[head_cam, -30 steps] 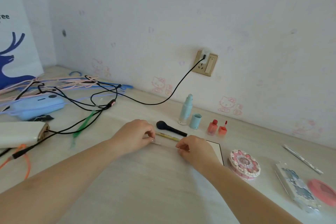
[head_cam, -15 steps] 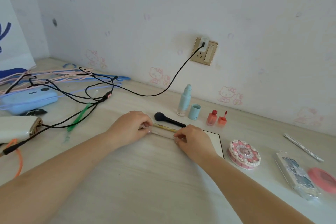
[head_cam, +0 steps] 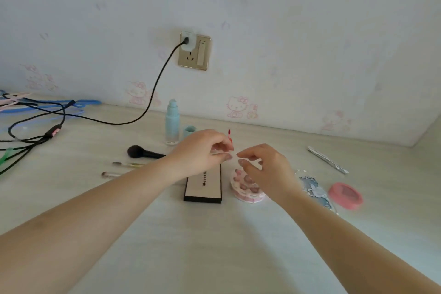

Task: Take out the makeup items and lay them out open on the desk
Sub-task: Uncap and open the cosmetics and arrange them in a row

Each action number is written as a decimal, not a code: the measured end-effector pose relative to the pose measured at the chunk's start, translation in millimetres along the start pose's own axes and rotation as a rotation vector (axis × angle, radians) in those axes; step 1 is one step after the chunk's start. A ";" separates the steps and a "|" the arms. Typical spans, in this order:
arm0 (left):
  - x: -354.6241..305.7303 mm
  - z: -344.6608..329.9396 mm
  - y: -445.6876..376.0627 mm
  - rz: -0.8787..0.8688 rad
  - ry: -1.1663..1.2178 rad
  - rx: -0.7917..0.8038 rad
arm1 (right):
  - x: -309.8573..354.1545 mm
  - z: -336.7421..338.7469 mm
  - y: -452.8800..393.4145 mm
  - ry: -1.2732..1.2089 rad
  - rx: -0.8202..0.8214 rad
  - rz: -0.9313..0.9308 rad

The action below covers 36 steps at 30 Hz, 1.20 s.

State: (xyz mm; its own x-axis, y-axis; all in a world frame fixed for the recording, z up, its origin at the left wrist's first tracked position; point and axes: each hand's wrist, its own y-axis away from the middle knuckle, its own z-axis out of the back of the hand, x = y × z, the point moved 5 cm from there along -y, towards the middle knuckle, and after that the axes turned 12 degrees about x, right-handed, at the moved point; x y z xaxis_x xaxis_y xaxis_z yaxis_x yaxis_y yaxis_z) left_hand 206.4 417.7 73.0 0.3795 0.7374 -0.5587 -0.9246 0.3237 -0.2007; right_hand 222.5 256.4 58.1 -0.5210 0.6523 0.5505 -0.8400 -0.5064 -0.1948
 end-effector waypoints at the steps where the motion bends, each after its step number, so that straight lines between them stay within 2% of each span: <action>1: -7.2 -9.1 -14.2 -0.012 0.005 0.027 | -14.6 13.1 4.2 -0.016 -0.025 -0.022; 8: -55.5 -78.8 -121.2 -0.111 -0.048 0.173 | -140.2 98.7 36.2 -0.017 -0.178 -0.237; 15: -83.5 -139.2 -201.6 -0.184 -0.170 0.284 | -232.3 131.8 49.5 0.126 -0.132 -0.441; 18: -88.4 -160.1 -224.8 -0.211 -0.262 0.281 | -250.1 127.1 45.1 0.155 -0.052 -0.498; 22: -86.8 -180.5 -239.3 -0.231 -0.351 0.280 | -256.1 126.1 36.2 0.203 -0.051 -0.475; 27: -85.4 -183.9 -242.5 -0.233 -0.347 0.252 | -259.9 125.8 29.7 0.211 -0.039 -0.450; 30: -90.6 -177.7 -233.0 -0.266 -0.327 0.259 | -256.4 129.6 33.7 0.086 -0.079 -0.420; 32: -95.3 -164.6 -218.8 -0.295 -0.289 0.218 | -246.2 132.0 36.6 -0.107 -0.093 -0.376; 36: -106.7 -125.0 -170.7 -0.362 -0.183 0.069 | -202.0 126.6 42.2 -0.466 0.024 -0.304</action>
State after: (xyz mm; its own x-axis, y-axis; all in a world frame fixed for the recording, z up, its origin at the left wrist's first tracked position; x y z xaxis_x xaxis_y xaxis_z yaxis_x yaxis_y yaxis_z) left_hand 319.6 209.7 66.3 0.6853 0.6598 -0.3081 -0.7282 0.6163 -0.2998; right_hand 311.5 31.9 41.4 -0.1291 0.4557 0.8807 -0.9354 -0.3507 0.0443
